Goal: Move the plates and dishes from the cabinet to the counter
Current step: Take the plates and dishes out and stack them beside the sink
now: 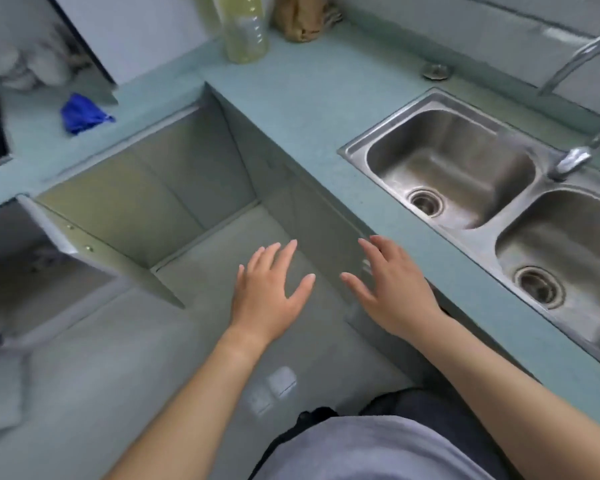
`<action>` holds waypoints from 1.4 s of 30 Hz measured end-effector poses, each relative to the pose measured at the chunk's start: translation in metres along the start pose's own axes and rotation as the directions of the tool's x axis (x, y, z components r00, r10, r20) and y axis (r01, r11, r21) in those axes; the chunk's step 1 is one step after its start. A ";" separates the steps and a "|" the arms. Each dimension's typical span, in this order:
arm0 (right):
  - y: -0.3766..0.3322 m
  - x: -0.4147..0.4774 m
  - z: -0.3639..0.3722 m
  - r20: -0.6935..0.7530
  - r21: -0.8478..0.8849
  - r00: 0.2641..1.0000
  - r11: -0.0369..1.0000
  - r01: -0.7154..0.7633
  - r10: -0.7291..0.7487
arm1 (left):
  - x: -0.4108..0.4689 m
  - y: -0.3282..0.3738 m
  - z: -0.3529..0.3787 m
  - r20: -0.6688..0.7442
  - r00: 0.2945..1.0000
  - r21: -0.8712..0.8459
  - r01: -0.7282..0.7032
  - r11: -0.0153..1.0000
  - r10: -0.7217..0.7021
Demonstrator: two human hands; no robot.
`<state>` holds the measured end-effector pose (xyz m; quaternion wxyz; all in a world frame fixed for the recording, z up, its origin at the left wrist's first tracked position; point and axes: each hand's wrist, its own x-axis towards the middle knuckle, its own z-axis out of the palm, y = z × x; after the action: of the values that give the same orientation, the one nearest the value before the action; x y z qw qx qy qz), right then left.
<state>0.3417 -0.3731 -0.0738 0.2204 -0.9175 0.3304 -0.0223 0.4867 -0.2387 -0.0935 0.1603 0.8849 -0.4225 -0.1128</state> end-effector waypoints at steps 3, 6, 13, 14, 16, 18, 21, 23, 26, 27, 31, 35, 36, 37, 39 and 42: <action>-0.070 0.036 0.029 0.055 -0.027 0.985 0.986 0.166 -0.165 | -0.017 -0.078 -0.027 -0.085 0.987 -0.001 0.140 0.990 -0.140; -0.133 0.066 0.056 0.116 -0.022 0.943 0.948 0.317 -0.312 | -0.034 -0.140 -0.048 -0.145 0.951 0.008 0.278 0.961 -0.274; -0.266 0.153 0.123 0.273 0.031 0.788 0.824 0.566 -0.552 | -0.039 -0.269 -0.088 -0.213 0.800 -0.034 0.568 0.822 -0.562; -0.287 0.168 0.132 0.290 0.043 0.760 0.801 0.597 -0.582 | -0.037 -0.287 -0.095 -0.217 0.775 -0.031 0.602 0.798 -0.594; -0.327 0.196 0.146 0.313 0.069 0.710 0.761 0.645 -0.630 | -0.032 -0.322 -0.110 -0.230 0.722 -0.041 0.663 0.748 -0.652; -0.369 0.223 0.160 0.332 0.106 0.652 0.714 0.692 -0.682 | -0.030 -0.356 -0.125 -0.246 0.660 -0.062 0.720 0.691 -0.710; -0.431 0.252 0.182 0.370 0.143 0.554 0.635 0.759 -0.746 | -0.032 -0.398 -0.147 -0.271 0.571 -0.088 0.787 0.610 -0.775; -0.472 0.263 0.201 0.406 0.166 0.479 0.578 0.799 -0.778 | -0.040 -0.423 -0.156 -0.283 0.501 -0.121 0.827 0.549 -0.818; -0.532 0.267 0.233 0.465 0.208 0.374 0.510 0.835 -0.802 | -0.056 -0.463 -0.170 -0.302 0.427 -0.157 0.860 0.486 -0.852; -0.553 0.267 0.244 0.482 0.214 0.345 0.490 0.845 -0.806 | -0.061 -0.480 -0.175 -0.304 0.409 -0.170 0.865 0.472 -0.860; -0.633 0.270 0.291 0.508 0.211 0.300 0.454 0.866 -0.807 | -0.074 -0.564 -0.200 -0.329 0.379 -0.191 0.870 0.454 -0.865; -0.703 0.278 0.327 0.520 0.166 0.358 0.503 0.848 -0.776 | -0.083 -0.654 -0.230 -0.305 0.442 -0.162 0.849 0.503 -0.844; -0.717 0.279 0.335 0.529 0.162 0.377 0.526 0.835 -0.760 | -0.087 -0.672 -0.237 -0.295 0.456 -0.153 0.845 0.513 -0.839; -0.730 0.280 0.343 0.540 0.158 0.390 0.545 0.823 -0.746 | -0.090 -0.691 -0.244 -0.287 0.473 -0.137 0.840 0.524 -0.833; -0.755 0.284 0.361 0.566 0.139 0.405 0.568 0.811 -0.718 | -0.094 -0.728 -0.254 -0.256 0.509 -0.109 0.829 0.548 -0.821; -0.788 0.297 0.391 0.608 0.113 0.421 0.598 0.793 -0.673 | -0.092 -0.779 -0.263 -0.213 0.526 -0.115 0.823 0.556 -0.823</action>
<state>1.1164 0.1358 -0.1269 0.1900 -0.9411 -0.1918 0.2036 1.0725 0.3438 -0.1398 0.1385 0.9859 0.0676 -0.0659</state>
